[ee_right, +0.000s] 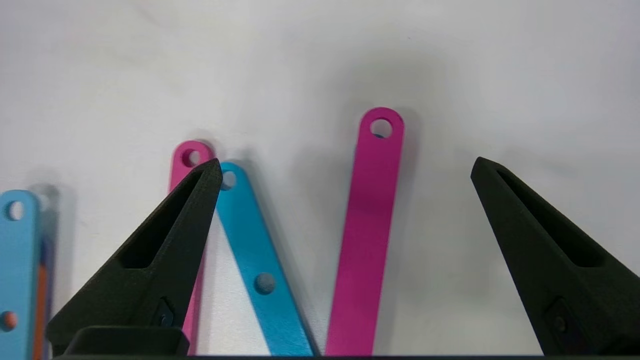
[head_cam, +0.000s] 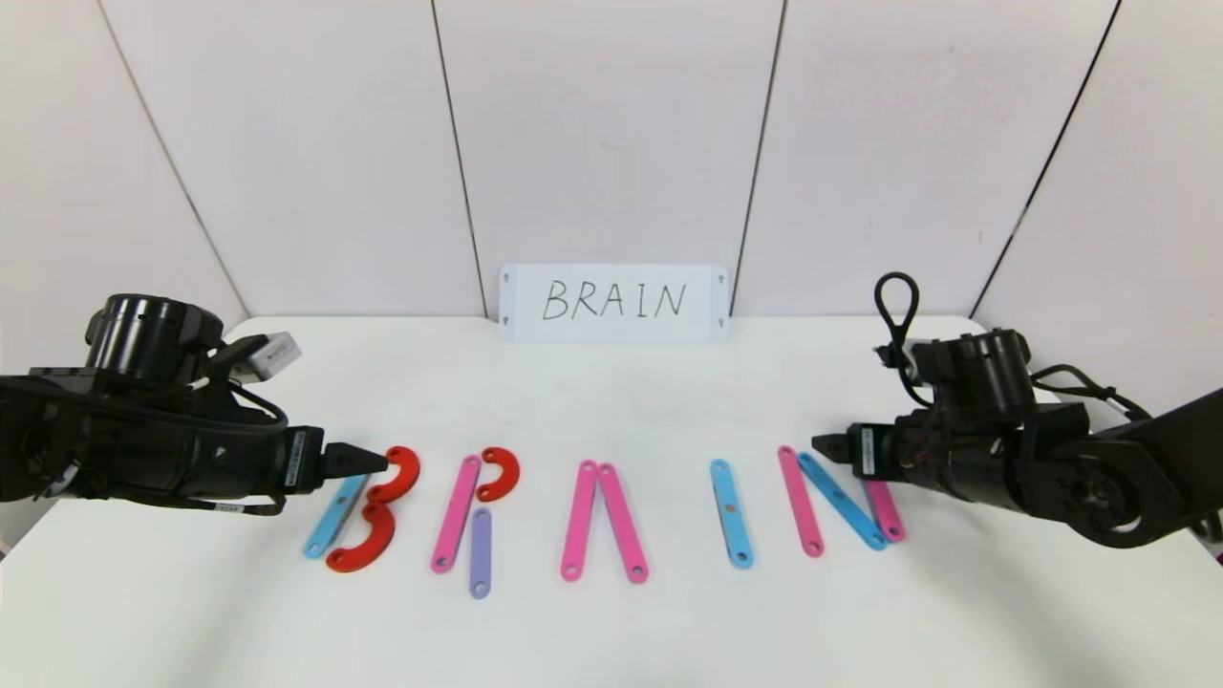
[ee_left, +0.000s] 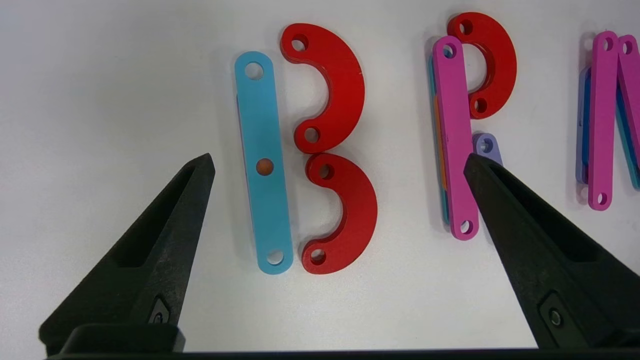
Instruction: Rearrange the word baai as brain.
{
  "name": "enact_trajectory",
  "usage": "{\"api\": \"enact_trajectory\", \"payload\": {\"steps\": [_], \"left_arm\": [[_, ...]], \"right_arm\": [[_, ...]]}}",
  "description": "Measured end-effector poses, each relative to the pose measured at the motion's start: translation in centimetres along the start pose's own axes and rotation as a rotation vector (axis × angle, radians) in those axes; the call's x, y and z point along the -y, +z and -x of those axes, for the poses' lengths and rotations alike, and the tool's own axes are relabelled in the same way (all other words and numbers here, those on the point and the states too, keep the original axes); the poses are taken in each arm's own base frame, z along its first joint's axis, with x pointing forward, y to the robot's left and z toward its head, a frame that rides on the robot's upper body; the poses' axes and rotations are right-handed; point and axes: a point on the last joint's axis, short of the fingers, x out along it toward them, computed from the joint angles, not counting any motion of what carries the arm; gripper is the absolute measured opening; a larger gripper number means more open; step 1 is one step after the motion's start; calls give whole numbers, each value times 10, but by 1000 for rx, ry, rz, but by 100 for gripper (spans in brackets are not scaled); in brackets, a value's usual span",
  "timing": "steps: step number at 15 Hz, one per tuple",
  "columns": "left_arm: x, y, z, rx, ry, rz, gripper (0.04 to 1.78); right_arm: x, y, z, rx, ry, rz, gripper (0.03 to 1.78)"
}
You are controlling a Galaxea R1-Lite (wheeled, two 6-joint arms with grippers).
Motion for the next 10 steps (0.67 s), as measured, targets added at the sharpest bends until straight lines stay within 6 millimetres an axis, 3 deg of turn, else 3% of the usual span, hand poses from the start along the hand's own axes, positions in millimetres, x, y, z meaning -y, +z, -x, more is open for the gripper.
{"api": "enact_trajectory", "payload": {"steps": [10], "left_arm": [[0, 0, 0, 0, 2, 1, 174]], "right_arm": [[-5, 2, -13, -15, 21, -26, 174]]}}
